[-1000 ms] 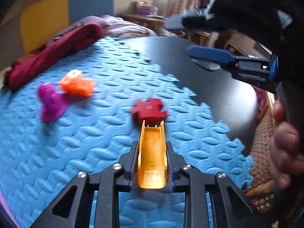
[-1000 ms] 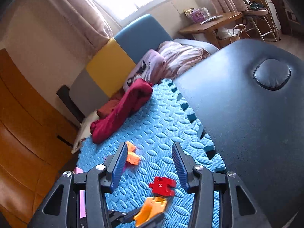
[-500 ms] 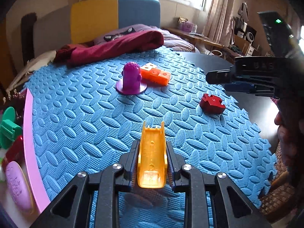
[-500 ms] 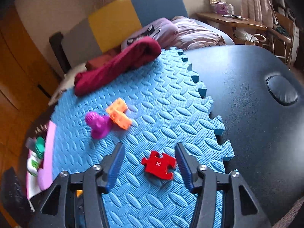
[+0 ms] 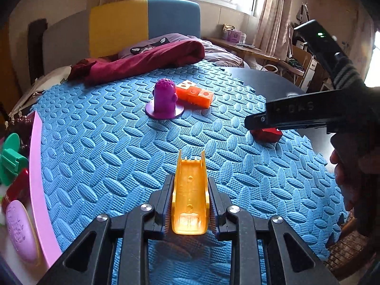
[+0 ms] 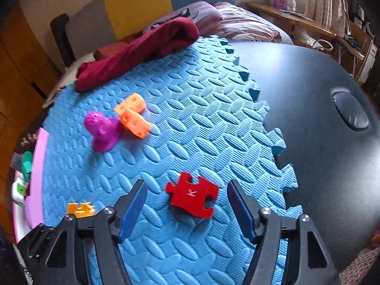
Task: Organize rigid objects
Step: 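Lift the orange piece with the left gripper while the right gripper approaches the red puzzle piece, then grasp the red K puzzle piece with the right gripper while the left gripper holds the orange slide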
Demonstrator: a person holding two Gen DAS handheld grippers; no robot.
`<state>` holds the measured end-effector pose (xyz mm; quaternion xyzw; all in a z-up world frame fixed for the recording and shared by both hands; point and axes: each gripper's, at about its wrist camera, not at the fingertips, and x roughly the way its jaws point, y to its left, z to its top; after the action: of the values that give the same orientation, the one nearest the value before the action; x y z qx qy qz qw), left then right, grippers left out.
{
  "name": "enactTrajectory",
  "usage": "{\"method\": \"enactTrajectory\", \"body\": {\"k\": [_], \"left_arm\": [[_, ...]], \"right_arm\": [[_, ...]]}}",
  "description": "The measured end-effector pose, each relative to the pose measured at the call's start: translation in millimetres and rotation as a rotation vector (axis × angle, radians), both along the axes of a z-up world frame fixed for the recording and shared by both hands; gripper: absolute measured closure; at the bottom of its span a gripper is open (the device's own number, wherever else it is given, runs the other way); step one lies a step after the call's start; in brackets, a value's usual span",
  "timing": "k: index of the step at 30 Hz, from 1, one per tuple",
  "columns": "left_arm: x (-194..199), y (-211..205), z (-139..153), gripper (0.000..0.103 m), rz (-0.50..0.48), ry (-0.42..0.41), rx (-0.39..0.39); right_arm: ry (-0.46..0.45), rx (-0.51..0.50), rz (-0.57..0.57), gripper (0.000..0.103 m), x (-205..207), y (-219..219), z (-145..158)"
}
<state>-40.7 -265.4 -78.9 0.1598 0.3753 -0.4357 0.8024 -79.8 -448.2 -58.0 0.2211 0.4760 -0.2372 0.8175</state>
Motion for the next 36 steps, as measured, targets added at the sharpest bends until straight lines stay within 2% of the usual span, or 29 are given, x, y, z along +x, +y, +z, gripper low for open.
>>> {"method": "enactTrajectory", "body": {"k": [1,3,9,12,19,22,36], "left_arm": [[-0.5,-5.6,-2.0,0.076,0.0,-0.004,0.005],[-1.1,-6.4,-2.5,0.076,0.0,-0.01,0.007],[-0.3,-7.4,-3.0,0.076,0.001,-0.011,0.003],[2.9,-5.5,-2.9,0.076,0.002,0.01,-0.014],[3.1,-1.9,-1.9,0.076,0.006,0.035,-0.031],[2.6,-1.6,-1.6,0.077,0.008,0.036,-0.036],[-3.7,-0.8,1.6,0.077,0.053,0.022,-0.008]], "right_arm": [[0.016,-0.009,0.009,0.032,2.3,0.8,-2.2],[0.058,-0.092,0.048,0.056,7.1,10.5,-2.5],[0.043,-0.083,0.168,0.055,20.3,26.6,-1.8],[0.068,-0.109,0.233,0.055,36.3,33.0,-1.3],[0.06,-0.108,0.362,0.053,55.1,29.8,-5.7],[0.015,-0.121,0.374,0.052,49.1,28.5,-7.2],[0.015,-0.128,0.375,0.052,50.0,28.5,-7.8]]}}
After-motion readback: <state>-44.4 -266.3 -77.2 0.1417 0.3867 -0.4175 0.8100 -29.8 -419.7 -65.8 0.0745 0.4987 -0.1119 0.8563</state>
